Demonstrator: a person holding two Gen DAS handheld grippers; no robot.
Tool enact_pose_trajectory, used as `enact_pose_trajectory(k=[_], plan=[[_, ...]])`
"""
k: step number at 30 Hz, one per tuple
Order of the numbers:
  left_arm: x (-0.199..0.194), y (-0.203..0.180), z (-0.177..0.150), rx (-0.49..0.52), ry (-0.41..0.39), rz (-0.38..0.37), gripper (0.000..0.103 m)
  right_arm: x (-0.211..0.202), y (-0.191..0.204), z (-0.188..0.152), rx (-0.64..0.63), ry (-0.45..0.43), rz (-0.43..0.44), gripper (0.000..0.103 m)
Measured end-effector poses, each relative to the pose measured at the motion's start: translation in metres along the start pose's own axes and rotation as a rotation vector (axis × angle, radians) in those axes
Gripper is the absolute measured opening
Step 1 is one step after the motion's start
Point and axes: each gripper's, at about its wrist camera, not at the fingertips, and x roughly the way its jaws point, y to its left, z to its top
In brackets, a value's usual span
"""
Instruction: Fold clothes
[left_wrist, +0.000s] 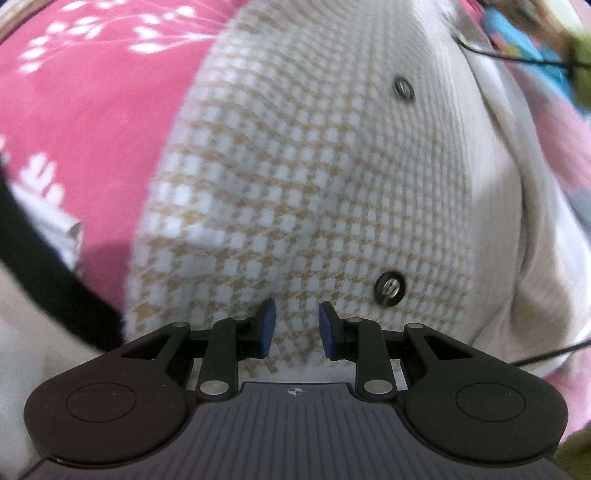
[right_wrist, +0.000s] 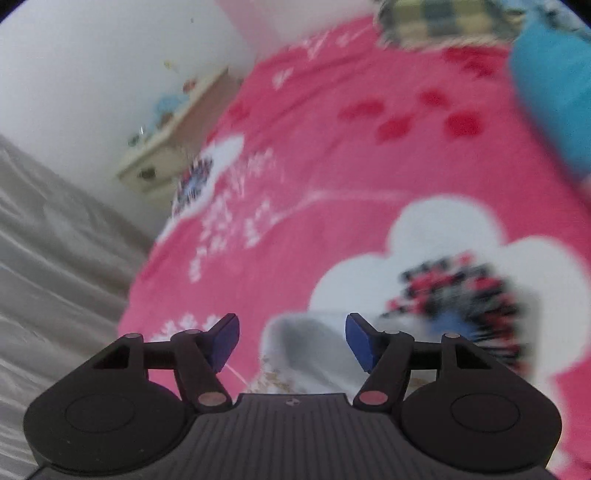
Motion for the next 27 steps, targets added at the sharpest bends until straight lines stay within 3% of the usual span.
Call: enact_pose_trajectory(k=[2, 4, 7, 11, 14, 16, 19, 24, 25, 27], plan=[[-0.025, 0.005, 0.011, -0.038, -0.054, -0.025, 0.026, -0.037, 0.005, -0.002, -0.088, 0.025, 0.021, 0.065], [-0.049, 0.015, 0.034, -0.099, -0.140, -0.063, 0.026, -0.061, 0.024, -0.027, -0.199, 0.118, 0.079, 0.064], [-0.079, 0.034, 0.077, -0.217, -0.300, -0.058, 0.041, -0.076, 0.051, -0.088, -0.287, 0.268, 0.179, 0.064], [-0.108, 0.088, 0.133, -0.489, -0.491, 0.008, 0.044, -0.057, 0.060, -0.179, -0.258, 0.453, 0.276, 0.062], [-0.120, 0.139, 0.156, -0.736, -0.575, -0.061, 0.051, -0.036, 0.044, -0.241, -0.151, 0.526, 0.240, 0.063], [-0.119, 0.164, 0.163, -0.888, -0.587, -0.131, 0.052, -0.031, 0.034, -0.268, -0.081, 0.524, 0.218, 0.062], [-0.107, 0.185, 0.179, -1.014, -0.524, -0.170, 0.054, -0.033, 0.026, -0.278, -0.006, 0.477, 0.234, 0.061], [-0.097, 0.198, 0.201, -1.091, -0.506, -0.178, 0.054, -0.027, 0.013, -0.281, 0.075, 0.444, 0.261, 0.060], [-0.094, 0.199, 0.208, -1.090, -0.504, -0.171, 0.049, -0.026, 0.013, -0.281, 0.079, 0.439, 0.262, 0.060], [-0.091, 0.200, 0.223, -1.084, -0.503, -0.119, 0.020, -0.025, 0.013, -0.282, 0.078, 0.429, 0.263, 0.060]])
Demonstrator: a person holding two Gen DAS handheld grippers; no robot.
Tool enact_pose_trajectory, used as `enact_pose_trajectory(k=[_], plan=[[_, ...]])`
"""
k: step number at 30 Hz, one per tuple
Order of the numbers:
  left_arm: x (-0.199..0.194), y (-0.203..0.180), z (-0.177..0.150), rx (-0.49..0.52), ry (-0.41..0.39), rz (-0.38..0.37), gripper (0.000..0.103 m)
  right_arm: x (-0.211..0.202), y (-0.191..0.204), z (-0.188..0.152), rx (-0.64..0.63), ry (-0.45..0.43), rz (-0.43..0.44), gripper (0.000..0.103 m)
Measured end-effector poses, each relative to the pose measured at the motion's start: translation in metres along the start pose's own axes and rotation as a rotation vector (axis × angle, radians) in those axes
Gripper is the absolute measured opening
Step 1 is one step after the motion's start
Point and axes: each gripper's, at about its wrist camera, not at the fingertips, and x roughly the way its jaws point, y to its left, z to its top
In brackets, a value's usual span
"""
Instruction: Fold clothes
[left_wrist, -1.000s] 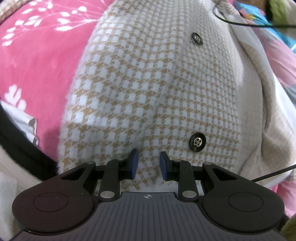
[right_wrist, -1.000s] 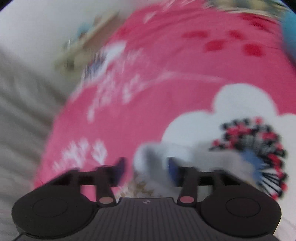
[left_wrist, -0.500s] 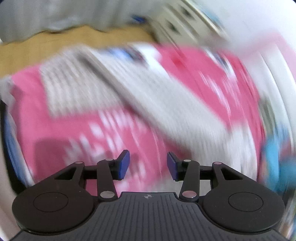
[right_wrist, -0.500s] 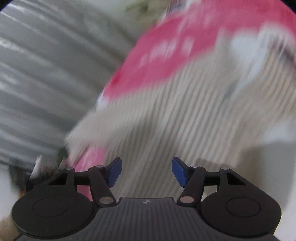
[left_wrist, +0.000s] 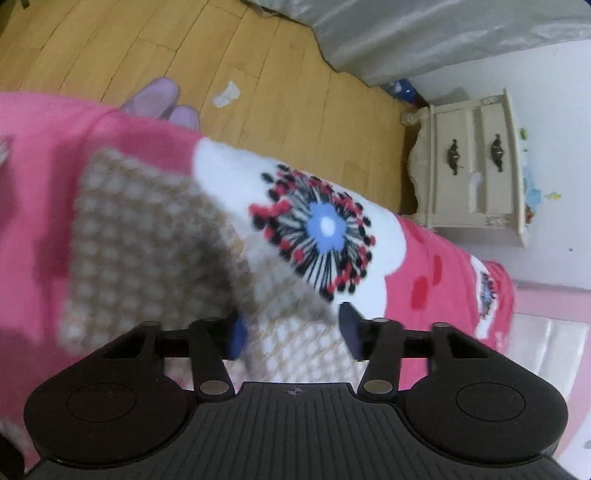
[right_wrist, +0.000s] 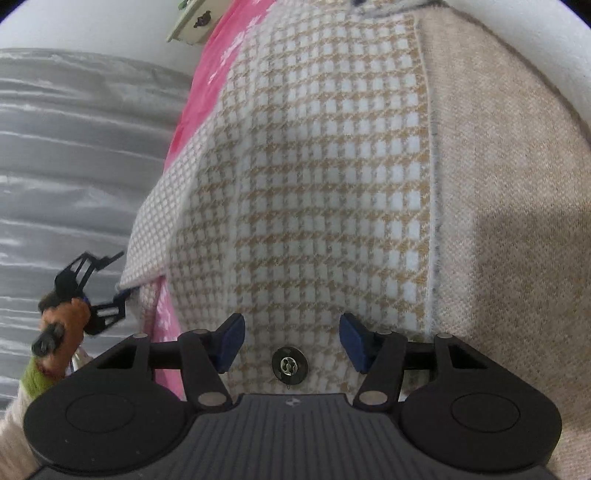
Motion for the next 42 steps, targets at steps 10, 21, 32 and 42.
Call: enact_pose_trajectory(k=[10, 21, 32, 42], plan=[[-0.107, -0.113, -0.059, 0.814, -0.338, -0.301, 0.006, 0.000, -0.005, -0.006, 0.000, -0.026, 0.010, 0.060], [0.033, -0.037, 0.005, 0.525, -0.225, 0.231, 0.022, -0.007, -0.012, -0.011, -0.013, -0.035, 0.024, 0.060], [-0.023, -0.059, 0.037, 0.313, -0.408, 0.252, 0.035, -0.005, -0.011, -0.012, -0.049, -0.052, 0.024, 0.060], [0.059, -0.174, -0.143, 1.099, -0.091, 0.032, 0.035, -0.054, 0.062, 0.065, -0.322, -0.322, -0.234, 0.058]])
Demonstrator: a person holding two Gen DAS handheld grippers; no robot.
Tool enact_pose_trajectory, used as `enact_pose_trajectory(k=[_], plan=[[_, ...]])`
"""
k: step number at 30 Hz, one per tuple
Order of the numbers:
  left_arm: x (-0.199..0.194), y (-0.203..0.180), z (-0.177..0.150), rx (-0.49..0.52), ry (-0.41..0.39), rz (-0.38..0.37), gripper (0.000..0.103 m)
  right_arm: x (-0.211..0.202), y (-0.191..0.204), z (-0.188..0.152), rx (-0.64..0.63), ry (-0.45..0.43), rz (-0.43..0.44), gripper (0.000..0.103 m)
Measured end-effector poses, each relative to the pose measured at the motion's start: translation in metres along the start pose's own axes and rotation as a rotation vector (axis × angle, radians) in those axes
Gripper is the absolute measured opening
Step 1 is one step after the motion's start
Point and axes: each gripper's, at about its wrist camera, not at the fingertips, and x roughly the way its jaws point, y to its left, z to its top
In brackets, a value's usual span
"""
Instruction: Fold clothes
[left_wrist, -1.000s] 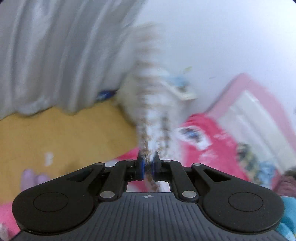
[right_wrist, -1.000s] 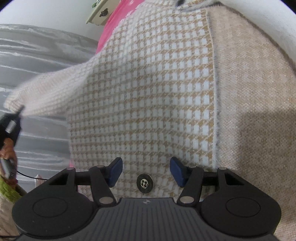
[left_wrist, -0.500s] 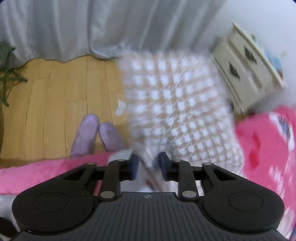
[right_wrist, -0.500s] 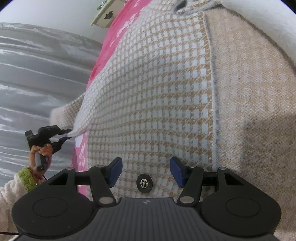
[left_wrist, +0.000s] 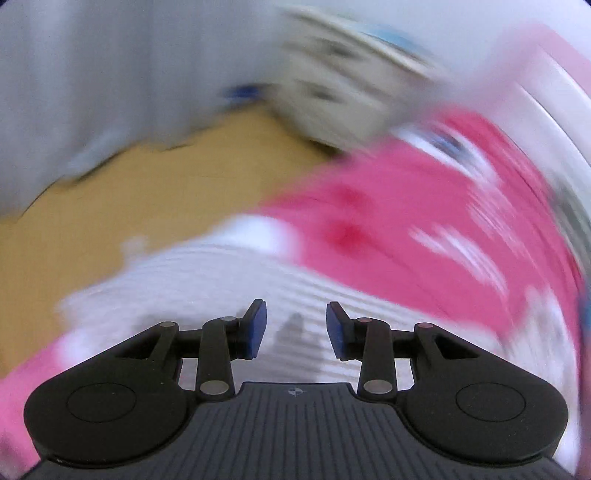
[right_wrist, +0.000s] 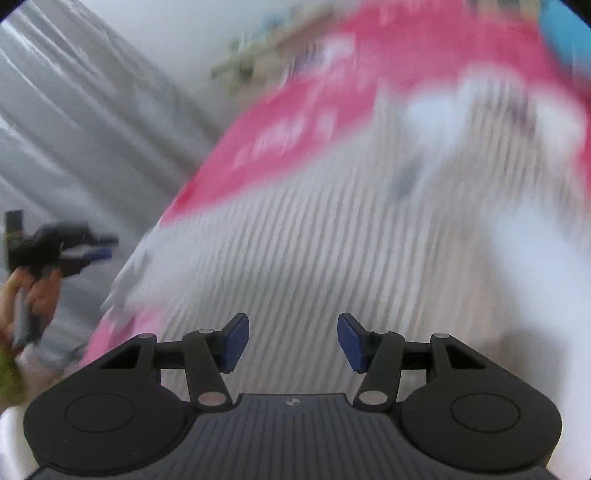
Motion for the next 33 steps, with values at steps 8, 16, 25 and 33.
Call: enact_pose_trajectory(k=[8, 16, 25, 33], plan=[[0.095, -0.153, -0.029, 0.688, -0.048, -0.021, 0.035, 0.060, -0.007, 0.108, -0.085, -0.035, -0.187, 0.058], [0.129, -0.160, -0.025, 0.892, -0.077, -0.044, 0.038, 0.121, -0.046, 0.143, 0.003, 0.106, -0.151, 0.066], [0.145, -0.151, -0.023, 0.697, -0.141, -0.031, 0.047, 0.076, -0.063, 0.101, 0.112, -0.040, -0.187, 0.011], [0.153, -0.137, -0.013, 0.567, -0.182, 0.023, 0.050, 0.019, -0.025, 0.079, -0.059, -0.381, -0.226, 0.042]])
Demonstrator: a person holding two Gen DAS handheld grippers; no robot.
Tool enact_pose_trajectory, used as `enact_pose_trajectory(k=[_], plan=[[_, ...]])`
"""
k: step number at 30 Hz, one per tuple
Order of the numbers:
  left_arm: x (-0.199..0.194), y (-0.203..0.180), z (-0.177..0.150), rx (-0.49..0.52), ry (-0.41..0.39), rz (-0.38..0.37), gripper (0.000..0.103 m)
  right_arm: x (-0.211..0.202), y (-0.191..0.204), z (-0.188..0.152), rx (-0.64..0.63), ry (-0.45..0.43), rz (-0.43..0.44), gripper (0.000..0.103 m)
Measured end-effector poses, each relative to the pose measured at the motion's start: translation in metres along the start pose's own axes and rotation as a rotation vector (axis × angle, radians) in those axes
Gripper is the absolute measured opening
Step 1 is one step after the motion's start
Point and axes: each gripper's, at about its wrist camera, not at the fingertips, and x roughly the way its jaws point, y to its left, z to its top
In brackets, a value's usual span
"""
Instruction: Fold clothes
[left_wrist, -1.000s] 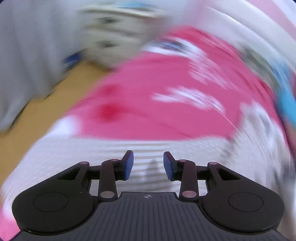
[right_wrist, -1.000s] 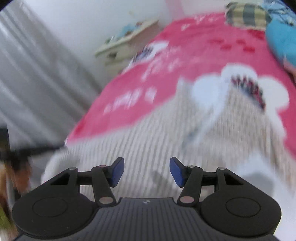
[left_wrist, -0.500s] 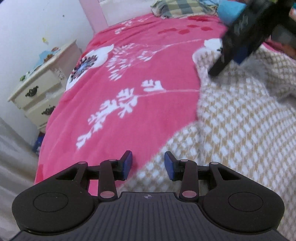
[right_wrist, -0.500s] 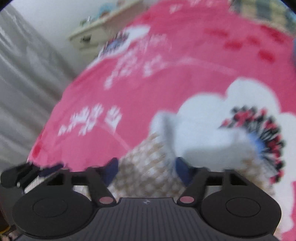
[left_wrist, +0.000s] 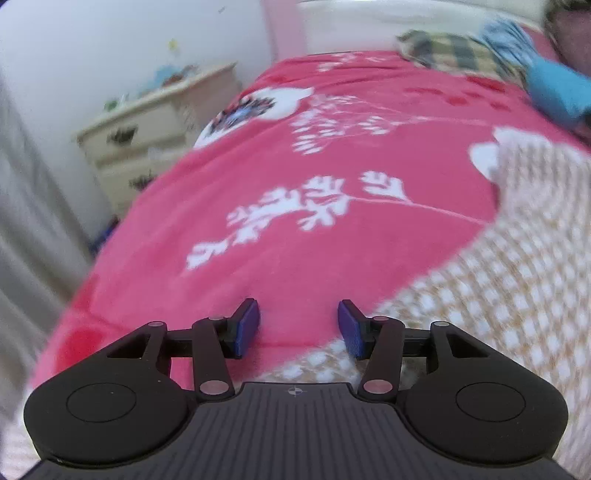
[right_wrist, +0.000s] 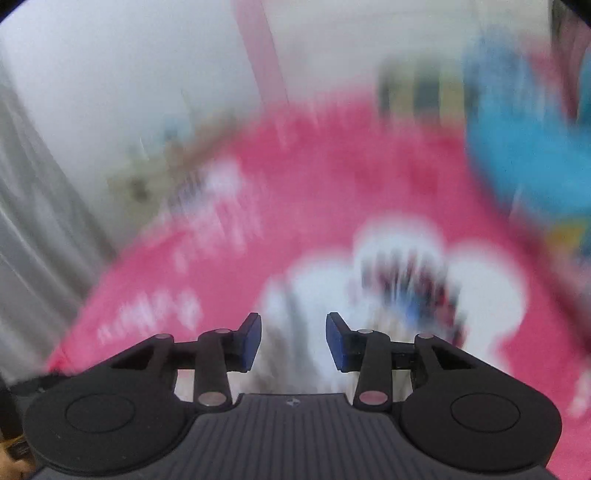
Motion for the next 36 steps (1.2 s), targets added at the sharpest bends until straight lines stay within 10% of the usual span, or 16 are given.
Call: enact_pose_trajectory(k=[5, 15, 23, 31, 36], plan=[[0.001, -0.009, -0.008, 0.034, -0.038, 0.041, 0.051, 0.046, 0.052, -0.048, -0.242, 0.288, 0.173, 0.038], [-0.011, -0.005, 0.010, 0.055, 0.033, 0.096, 0.055, 0.075, 0.061, -0.078, -0.387, 0.320, 0.061, 0.040], [-0.112, 0.081, -0.008, -0.347, 0.141, 0.157, 0.056, 0.074, 0.059, -0.082, -0.385, 0.291, 0.065, 0.041], [-0.247, 0.083, -0.064, -0.653, 0.170, -0.031, 0.058, 0.051, 0.059, -0.059, -0.329, 0.305, 0.075, 0.041], [-0.279, 0.081, -0.091, -0.667, 0.252, -0.127, 0.059, -0.018, 0.049, -0.044, -0.243, 0.249, 0.187, 0.041]])
